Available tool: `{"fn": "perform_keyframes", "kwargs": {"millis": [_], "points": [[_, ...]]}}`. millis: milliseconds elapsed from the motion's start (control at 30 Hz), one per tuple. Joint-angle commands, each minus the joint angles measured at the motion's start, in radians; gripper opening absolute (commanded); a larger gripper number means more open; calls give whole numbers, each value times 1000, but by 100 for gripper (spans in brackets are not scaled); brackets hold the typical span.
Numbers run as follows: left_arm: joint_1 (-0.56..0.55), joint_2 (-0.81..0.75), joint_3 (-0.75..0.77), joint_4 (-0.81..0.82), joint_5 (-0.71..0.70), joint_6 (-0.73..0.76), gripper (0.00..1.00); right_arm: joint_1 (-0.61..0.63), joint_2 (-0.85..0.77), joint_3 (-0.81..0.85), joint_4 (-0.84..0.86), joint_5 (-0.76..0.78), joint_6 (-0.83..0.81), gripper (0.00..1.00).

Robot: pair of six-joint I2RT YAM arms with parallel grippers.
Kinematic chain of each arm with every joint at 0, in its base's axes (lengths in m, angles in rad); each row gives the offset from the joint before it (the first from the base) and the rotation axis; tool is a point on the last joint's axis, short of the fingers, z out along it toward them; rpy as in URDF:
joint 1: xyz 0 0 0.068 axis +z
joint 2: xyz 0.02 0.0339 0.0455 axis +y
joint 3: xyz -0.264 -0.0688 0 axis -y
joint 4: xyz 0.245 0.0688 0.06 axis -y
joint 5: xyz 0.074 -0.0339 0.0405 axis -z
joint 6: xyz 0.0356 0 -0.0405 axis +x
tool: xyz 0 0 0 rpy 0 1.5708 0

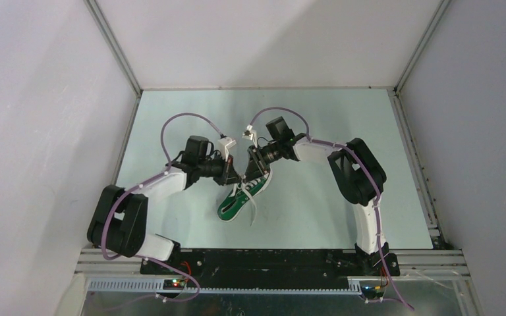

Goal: Tie the shoes
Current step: Cross the shoelace with the shoelace.

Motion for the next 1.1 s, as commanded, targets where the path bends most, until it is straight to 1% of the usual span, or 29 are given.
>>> {"fn": "perform_keyframes", "kwargs": {"millis": [0,233,433,767,933,1000,1067], "points": [[-8,-63,-26,50,35,-17,5,11,-2,18,38,-35,25,27],[-9,-111,-50,18,41,-17,5,10,18,18,26,10,15,27],[-9,-118,-54,23,42,-17,5,18,28,19,26,4,7,27],[-8,-98,-59,31,30,-16,5,32,34,19,40,-96,23,27],[-8,-93,-55,39,32,-17,5,37,42,18,70,-104,49,27],[-8,-94,-56,41,35,-17,4,38,46,19,83,-103,61,25],[-8,-97,-57,40,41,-17,4,38,50,19,100,-102,81,19]]}}
